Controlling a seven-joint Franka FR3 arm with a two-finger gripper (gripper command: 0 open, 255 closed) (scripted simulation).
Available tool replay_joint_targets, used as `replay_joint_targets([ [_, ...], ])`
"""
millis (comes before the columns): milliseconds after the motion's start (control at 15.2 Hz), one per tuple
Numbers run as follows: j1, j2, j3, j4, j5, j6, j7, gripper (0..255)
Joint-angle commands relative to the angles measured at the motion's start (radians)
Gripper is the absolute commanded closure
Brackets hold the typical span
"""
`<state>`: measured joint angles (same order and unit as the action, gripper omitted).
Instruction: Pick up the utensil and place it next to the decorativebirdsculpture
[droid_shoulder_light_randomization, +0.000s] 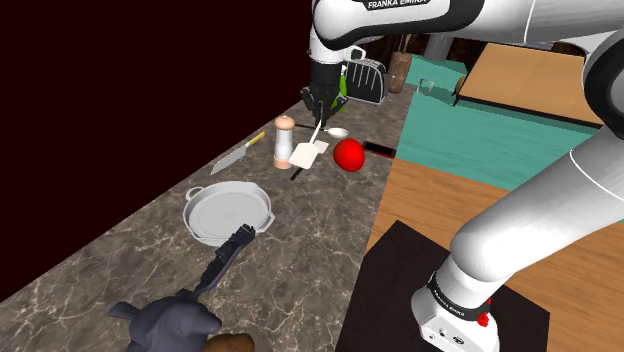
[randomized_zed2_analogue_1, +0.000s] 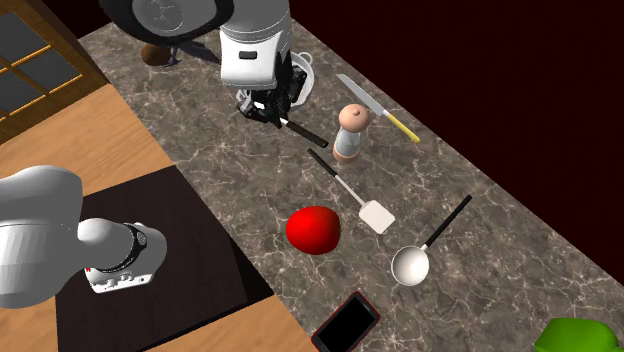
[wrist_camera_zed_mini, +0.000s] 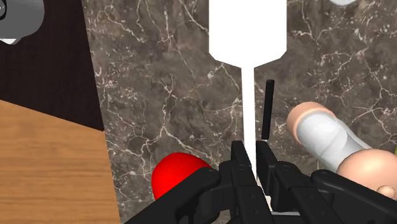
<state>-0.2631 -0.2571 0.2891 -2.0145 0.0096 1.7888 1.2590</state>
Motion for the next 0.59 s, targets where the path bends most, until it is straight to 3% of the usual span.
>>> replay_joint_targets([
  [0,0.000,-0.003,-0.001,0.026,0.000,-0.029,-0.002,255],
  [528,-0.003,0.010,-0.003,0.147,-0.004,-0.137,-0.004,255],
])
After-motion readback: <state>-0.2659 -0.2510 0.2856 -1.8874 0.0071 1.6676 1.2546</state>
